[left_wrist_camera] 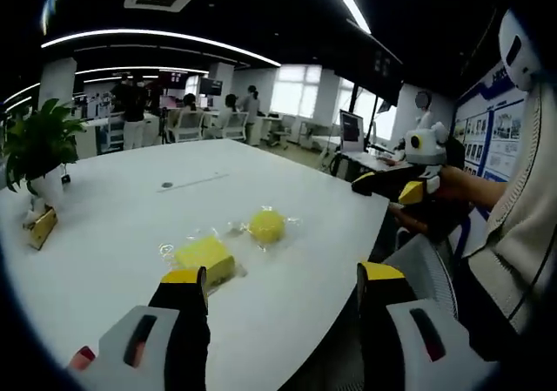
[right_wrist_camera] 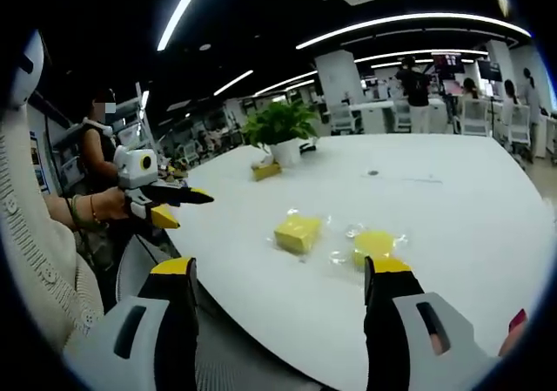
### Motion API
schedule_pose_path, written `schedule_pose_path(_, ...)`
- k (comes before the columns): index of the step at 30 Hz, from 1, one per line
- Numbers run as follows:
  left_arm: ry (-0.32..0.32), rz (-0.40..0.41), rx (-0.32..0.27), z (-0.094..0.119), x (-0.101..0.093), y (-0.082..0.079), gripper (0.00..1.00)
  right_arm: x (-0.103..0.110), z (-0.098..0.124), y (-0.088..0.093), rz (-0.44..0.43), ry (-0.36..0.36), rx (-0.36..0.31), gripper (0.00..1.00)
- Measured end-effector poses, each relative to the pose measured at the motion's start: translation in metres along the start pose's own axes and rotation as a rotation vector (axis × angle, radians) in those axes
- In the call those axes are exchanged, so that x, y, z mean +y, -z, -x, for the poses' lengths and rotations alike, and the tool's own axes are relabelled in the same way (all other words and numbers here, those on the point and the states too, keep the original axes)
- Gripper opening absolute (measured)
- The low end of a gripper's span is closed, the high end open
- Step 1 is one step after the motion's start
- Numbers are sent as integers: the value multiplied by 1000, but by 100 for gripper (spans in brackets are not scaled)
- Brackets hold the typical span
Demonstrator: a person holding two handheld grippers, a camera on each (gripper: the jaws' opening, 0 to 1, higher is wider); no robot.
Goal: Compare the silicone blocks by pressing each to a similar depth, holding the contact briefly, and releasing to observe deformation and rebound differences across the visible hardness samples.
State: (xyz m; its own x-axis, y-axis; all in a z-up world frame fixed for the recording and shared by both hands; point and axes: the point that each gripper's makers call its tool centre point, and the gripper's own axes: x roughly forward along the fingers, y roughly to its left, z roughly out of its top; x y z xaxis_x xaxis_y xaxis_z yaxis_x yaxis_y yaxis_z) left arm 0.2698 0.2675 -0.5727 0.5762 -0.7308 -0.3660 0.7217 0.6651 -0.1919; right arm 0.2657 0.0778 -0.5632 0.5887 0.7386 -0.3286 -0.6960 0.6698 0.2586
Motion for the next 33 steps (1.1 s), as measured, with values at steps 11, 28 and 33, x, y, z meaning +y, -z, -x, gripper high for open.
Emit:
schedule_pose_path(11,50,147,-6,-4,-6,-1,73,-6,1,4,-26,1,-3,71)
schedule_pose_path(28,146,430,-101,-40,-11,-32,66,-24,13,11,-87,49,-28,69)
schedule_pose_path(33,168,552,-149,-58,-3,-48,63,-31,18,8,-91,67,-40,68)
